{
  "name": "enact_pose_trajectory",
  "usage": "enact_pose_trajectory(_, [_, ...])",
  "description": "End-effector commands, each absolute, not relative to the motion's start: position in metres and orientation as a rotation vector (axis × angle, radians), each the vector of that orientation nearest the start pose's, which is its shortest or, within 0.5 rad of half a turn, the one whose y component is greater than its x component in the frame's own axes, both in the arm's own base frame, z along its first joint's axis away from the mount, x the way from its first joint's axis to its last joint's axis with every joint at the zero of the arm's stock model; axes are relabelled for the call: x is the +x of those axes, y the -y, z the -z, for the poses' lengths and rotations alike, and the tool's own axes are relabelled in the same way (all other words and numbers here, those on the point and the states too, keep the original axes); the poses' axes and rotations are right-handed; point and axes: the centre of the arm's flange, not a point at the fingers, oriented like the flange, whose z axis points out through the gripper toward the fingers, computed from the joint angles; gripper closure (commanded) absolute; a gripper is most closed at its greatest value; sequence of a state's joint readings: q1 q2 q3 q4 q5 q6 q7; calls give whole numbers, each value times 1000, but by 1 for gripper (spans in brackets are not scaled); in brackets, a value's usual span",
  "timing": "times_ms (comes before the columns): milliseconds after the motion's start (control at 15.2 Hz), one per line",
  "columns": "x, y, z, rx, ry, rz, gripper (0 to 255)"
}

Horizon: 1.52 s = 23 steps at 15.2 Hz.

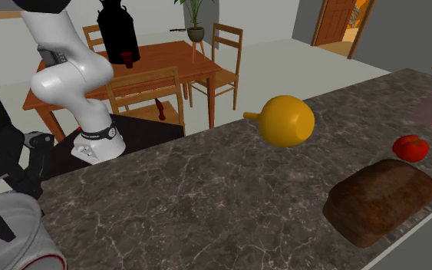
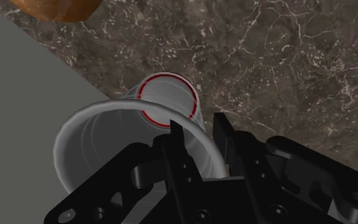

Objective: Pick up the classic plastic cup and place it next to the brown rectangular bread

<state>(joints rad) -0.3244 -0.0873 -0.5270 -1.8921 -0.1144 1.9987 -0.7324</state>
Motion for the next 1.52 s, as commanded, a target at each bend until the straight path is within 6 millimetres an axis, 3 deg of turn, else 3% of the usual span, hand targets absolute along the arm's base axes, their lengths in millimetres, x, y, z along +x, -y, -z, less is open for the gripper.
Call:
enact_pose_trajectory(0, [355, 429, -541, -3312, -138, 139, 255])
enact_pose_trajectory(1452, [355, 429, -425, -3312, -138, 139, 255])
